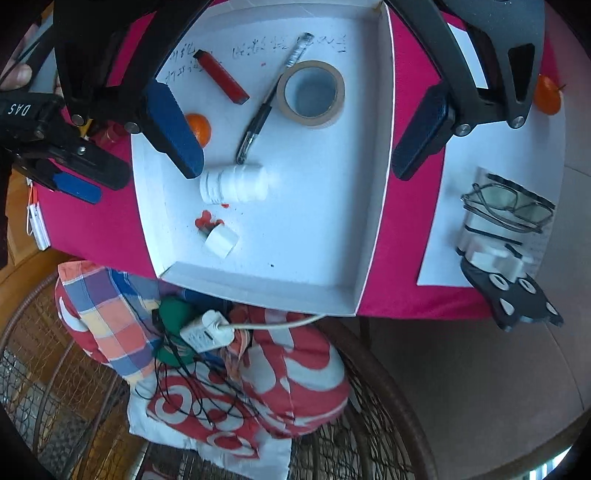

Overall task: Organize rigid objects
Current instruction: 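Lower into the tray and open both tools, releasing bottle and charger, then grasp the yellow lighter with the left tool while the right tool grasps the white barcode box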

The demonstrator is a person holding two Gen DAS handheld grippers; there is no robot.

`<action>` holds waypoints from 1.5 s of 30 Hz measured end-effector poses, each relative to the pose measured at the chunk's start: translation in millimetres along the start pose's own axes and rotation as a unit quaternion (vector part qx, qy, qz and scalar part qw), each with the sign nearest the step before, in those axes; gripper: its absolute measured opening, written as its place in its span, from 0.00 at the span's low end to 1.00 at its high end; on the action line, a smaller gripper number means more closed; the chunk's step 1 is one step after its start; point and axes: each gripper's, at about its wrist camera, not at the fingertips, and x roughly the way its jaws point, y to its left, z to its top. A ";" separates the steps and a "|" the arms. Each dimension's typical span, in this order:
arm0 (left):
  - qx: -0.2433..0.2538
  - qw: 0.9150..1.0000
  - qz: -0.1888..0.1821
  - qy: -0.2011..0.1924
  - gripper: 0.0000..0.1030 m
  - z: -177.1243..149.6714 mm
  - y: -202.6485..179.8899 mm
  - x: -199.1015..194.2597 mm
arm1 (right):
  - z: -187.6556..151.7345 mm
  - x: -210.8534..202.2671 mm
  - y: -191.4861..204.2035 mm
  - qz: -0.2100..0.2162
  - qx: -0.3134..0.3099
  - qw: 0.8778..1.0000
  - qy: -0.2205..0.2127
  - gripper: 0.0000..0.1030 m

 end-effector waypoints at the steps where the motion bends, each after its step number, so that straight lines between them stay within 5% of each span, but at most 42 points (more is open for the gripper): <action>1: 0.002 1.000 0.007 -0.006 1.00 -0.5 -2.4 -3.1 | -1.4 -5.1 -3.4 -0.002 0.002 1.000 -0.006 1.00; 10: 0.007 0.999 0.015 -0.040 1.00 -11.0 -25.1 -27.0 | -8.7 -44.6 -28.6 0.000 0.030 0.999 -0.043 1.00; 18: 0.012 0.996 -0.031 -0.078 1.00 -23.6 -66.9 -57.1 | -24.9 -108.6 -58.0 0.005 0.035 0.994 -0.102 1.00; 37: 0.115 0.990 -0.078 0.001 1.00 -58.7 -204.8 -10.5 | -78.6 -187.3 -191.6 -0.040 0.154 0.977 -0.140 1.00; 45: 0.213 0.973 -0.075 0.052 1.00 -87.2 -273.8 24.5 | -106.0 -204.0 -232.4 -0.060 0.186 0.972 -0.131 1.00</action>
